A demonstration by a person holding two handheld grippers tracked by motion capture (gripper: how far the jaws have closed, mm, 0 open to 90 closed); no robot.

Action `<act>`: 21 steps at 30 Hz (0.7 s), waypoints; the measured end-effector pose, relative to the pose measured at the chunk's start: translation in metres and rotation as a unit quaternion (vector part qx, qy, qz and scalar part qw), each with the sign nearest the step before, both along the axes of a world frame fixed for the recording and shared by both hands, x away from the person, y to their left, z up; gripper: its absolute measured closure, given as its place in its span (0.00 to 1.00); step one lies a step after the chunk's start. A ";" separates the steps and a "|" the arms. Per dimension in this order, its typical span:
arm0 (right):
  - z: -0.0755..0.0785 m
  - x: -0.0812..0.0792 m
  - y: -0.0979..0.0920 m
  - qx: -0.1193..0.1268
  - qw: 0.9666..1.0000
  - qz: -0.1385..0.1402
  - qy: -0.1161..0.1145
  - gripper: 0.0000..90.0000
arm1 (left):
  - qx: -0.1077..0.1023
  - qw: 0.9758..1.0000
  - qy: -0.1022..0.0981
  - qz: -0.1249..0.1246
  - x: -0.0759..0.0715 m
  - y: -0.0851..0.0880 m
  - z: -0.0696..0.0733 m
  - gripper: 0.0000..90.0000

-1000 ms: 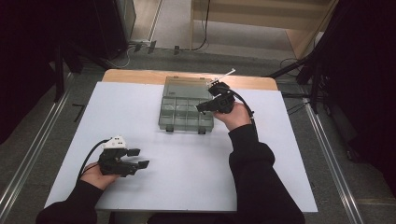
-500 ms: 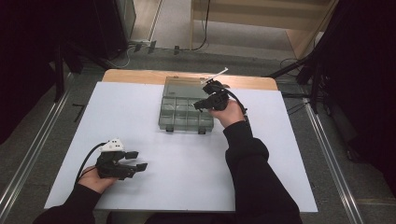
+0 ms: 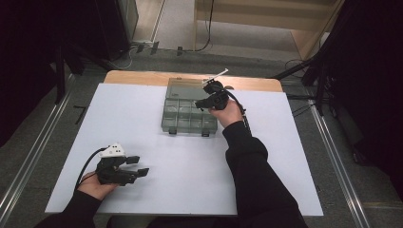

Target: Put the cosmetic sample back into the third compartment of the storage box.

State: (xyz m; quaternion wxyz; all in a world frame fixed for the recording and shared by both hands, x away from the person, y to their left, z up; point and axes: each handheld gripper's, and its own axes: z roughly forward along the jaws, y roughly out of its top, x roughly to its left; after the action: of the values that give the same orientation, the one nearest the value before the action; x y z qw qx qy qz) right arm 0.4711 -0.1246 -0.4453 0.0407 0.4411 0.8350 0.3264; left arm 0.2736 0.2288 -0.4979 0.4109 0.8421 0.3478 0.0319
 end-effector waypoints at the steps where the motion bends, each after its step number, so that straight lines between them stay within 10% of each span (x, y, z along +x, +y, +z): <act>1: -0.001 0.001 0.000 0.002 1.000 -0.002 0.001 0.91 | 0.001 1.000 0.000 0.002 0.000 0.000 0.000 0.38; 21: -0.024 0.014 0.006 0.007 0.999 -0.030 0.016 0.90 | 0.006 1.000 -0.002 0.003 -0.001 0.001 0.000 0.38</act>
State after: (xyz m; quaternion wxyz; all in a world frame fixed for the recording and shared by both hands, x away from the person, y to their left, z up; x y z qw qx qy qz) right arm 0.4851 -0.1182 -0.4690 0.0344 0.4713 0.8196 0.3239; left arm 0.2729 0.2303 -0.4982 0.4068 0.8434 0.3491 0.0368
